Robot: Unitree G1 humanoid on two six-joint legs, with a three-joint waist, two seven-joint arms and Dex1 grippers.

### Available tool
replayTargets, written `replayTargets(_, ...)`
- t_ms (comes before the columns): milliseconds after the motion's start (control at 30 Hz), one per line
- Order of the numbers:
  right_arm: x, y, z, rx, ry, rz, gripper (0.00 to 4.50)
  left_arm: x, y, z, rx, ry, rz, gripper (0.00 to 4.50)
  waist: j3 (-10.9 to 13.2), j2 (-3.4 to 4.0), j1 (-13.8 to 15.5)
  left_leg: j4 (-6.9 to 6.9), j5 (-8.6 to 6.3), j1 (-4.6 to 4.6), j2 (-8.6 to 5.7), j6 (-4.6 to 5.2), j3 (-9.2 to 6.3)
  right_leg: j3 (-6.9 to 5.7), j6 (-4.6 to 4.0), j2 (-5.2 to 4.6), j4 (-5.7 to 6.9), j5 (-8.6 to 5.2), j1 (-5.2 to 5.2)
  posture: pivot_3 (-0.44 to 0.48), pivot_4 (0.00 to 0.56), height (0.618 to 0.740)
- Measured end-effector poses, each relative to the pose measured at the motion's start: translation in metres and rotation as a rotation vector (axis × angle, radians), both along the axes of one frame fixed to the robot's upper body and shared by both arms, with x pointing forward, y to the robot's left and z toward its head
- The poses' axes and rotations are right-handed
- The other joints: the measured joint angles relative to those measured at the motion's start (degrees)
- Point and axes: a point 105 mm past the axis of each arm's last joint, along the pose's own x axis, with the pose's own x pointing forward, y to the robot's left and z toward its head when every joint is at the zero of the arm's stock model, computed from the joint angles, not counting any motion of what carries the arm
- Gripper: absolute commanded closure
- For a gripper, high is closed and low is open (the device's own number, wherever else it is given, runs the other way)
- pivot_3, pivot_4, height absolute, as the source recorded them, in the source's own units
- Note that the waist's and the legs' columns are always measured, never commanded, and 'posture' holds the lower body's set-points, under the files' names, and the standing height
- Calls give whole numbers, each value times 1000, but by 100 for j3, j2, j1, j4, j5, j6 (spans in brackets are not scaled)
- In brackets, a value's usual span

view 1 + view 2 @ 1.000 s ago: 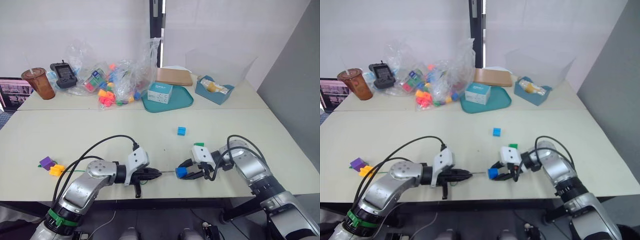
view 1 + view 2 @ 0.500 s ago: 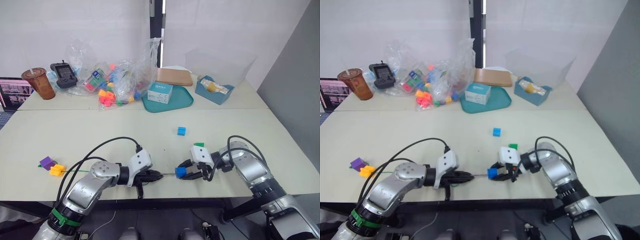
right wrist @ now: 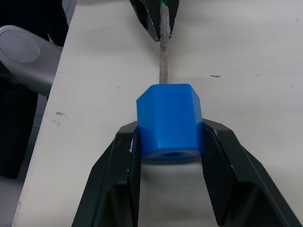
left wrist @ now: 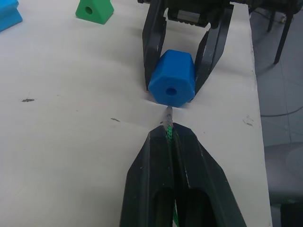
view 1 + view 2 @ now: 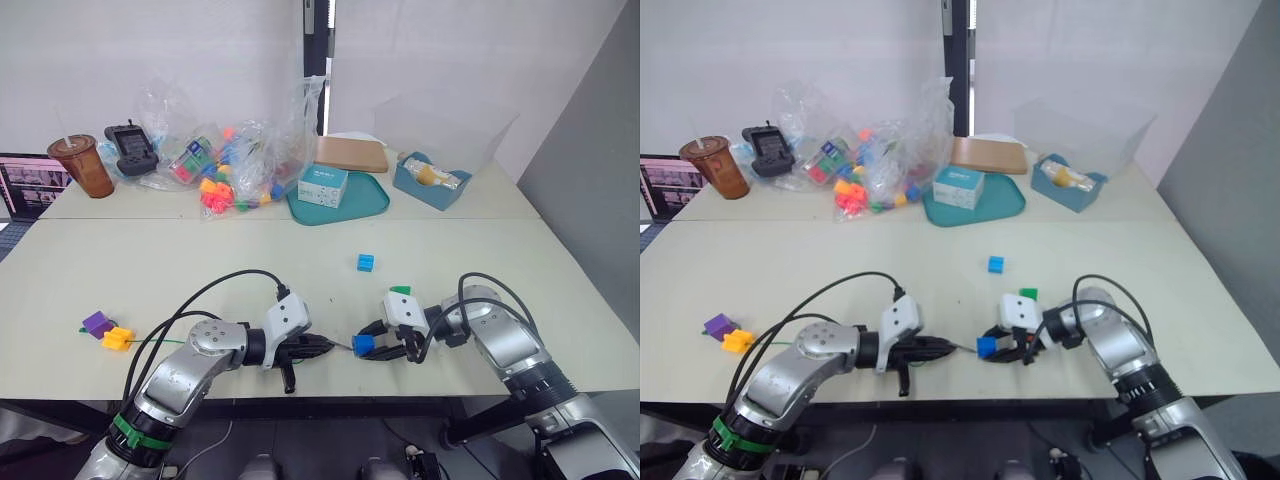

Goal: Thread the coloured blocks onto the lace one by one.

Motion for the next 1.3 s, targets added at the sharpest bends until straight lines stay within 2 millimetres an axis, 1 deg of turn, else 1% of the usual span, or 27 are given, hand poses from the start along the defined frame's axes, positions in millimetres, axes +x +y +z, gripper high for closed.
replayTargets(200,0,0,0,0,-2,-1,3224,-4,6,-5,12,28,-3,4500,0,0,-1,0,0,0,0,0,0,0,0,0,0,0,-1,0,150,740)
replayTargets(400,0,0,-1,-3,0,-3,3224,-4,11,-2,-28,42,22,4500,0,0,-2,0,0,0,1,0,0,-1,0,0,-1,0,0,0,150,740)
replayTargets(567,0,0,-1,-3,0,-3,3224,-2,10,3,-75,49,34,4500,0,0,-1,0,0,0,1,0,0,-1,0,0,-1,0,0,0,150,740)
replayTargets(767,0,0,-1,-3,1,-3,3224,-3,8,2,-89,69,35,4500,0,0,-1,0,0,0,1,0,0,0,0,0,-1,0,0,0,150,740)
replayTargets(1300,1,-1,-2,-2,9,-9,3224,-5,11,1,-89,79,36,4500,0,0,-2,0,0,0,1,0,0,-1,0,0,-1,0,0,0,150,740)
